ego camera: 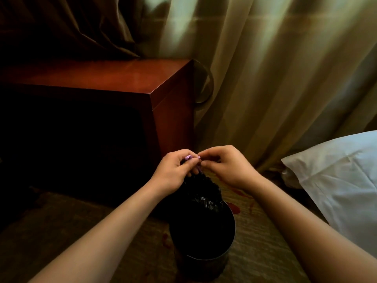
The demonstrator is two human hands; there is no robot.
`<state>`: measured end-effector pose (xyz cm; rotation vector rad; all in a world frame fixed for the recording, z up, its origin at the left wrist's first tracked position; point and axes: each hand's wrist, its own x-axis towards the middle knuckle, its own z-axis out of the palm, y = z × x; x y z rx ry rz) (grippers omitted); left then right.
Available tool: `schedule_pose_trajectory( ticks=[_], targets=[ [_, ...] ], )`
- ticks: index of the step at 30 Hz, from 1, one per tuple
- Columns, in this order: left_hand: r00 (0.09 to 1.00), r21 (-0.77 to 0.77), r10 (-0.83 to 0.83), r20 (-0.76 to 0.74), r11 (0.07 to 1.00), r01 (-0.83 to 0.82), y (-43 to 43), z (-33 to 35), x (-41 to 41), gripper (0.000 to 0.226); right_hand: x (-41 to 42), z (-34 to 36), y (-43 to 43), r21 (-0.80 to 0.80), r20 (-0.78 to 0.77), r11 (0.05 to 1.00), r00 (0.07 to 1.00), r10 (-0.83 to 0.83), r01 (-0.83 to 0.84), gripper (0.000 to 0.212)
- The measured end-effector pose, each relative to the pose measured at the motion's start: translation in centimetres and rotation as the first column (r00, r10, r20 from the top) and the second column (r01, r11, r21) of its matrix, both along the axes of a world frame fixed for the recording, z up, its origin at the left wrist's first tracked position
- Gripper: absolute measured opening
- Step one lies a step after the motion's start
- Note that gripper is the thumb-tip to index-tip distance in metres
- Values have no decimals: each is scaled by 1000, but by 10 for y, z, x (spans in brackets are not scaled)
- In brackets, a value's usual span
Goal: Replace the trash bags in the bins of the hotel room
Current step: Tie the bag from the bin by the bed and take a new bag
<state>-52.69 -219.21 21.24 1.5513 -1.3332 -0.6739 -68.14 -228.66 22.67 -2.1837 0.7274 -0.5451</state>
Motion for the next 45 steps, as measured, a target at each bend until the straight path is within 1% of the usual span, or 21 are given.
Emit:
schedule_pose_trajectory(
  ticks=[3, 8, 11, 14, 15, 18, 19, 21, 24, 27, 29, 31, 32, 33, 34, 35, 36, 37, 38, 40, 45],
  targets=[
    [1000, -13, -19, -9, 1000, 19, 1, 0, 3, 11, 3, -3, 5, -16, 78, 998, 996, -53, 55, 15],
    [999, 12, -43, 33, 999, 43, 0, -2, 10, 4, 6, -3, 6, -97, 80, 993, 995, -53, 61, 10],
    [998, 33, -52, 21, 998, 52, 0, -2, 9, 7, 9, -3, 9, -150, 113, 986, 992, -51, 68, 12],
    [995, 45, -55, -86, 997, 59, 2, -1, 8, 6, 9, -4, 11, -199, 82, 976, 994, -69, 84, 8],
    [989, 52, -48, -140, 997, 55, 4, -1, 9, 3, 8, -5, 11, -204, 66, 975, 995, -80, 92, 7],
    [943, 63, 25, -332, 998, -5, 6, 0, 10, 10, 3, -14, 15, -197, 82, 974, 992, -100, 114, 6],
    [931, 67, 50, -361, 997, -27, 6, 0, 10, 10, 1, -17, 17, -208, 94, 973, 992, -79, 97, 5],
    [934, 79, 84, -347, 995, -60, 5, 1, 11, 7, -3, -21, 21, -283, 74, 959, 997, -4, 25, 6],
    [963, 105, 109, -246, 991, -85, 6, 3, 14, 5, -4, -22, 23, -384, -14, 923, 999, 30, -33, 8],
    [979, 121, 90, -183, 990, -68, 9, 6, 14, 17, -4, -22, 21, -364, -20, 931, 1000, 6, -13, 9],
    [991, 94, 74, -112, 994, -63, 9, 5, 13, 18, -4, -23, 21, -322, -27, 946, 999, 19, -26, 7],
    [997, 39, 52, 61, 998, -54, 8, 4, 15, 15, -2, -26, 18, -241, 8, 971, 1000, 4, -2, 8],
    [979, -5, 35, 201, 999, -35, 8, 3, 16, 16, -1, -27, 15, -174, 38, 984, 999, -27, 33, 13],
    [928, -67, 19, 373, 998, 7, 9, 2, 17, 17, 1, -26, 13, -91, 59, 994, 996, -61, 66, 17],
    [835, -133, 15, 550, 989, 70, 9, 1, 19, 18, 3, -25, 11, -3, 60, 996, 994, -86, 87, 20],
    [717, -191, 29, 697, 971, 147, 9, -1, 19, 18, 5, -23, 10, 76, 50, 993, 994, -92, 88, 21],
    [607, -229, 55, 793, 950, 213, 9, -3, 18, 16, 8, -21, 9, 142, 34, 987, 996, -79, 73, 22],
    [528, -260, 85, 845, 928, 267, 10, -6, 17, 13, 10, -19, 10, 203, 19, 978, 999, -51, 46, 23],
    [482, -286, 112, 869, 909, 304, 10, -9, 17, 9, 13, -17, 11, 264, 7, 964, 1000, -18, 15, 24],
    [434, -335, 170, 885, 879, 339, 10, -12, 16, 5, 18, -17, 13, 360, -1, 933, 1000, 24, -22, 24],
    [352, -449, 335, 874, 832, 324, 9, -18, 16, 18, 22, -16, 9, 499, 98, 866, 995, -28, -24, 24]
  ],
)
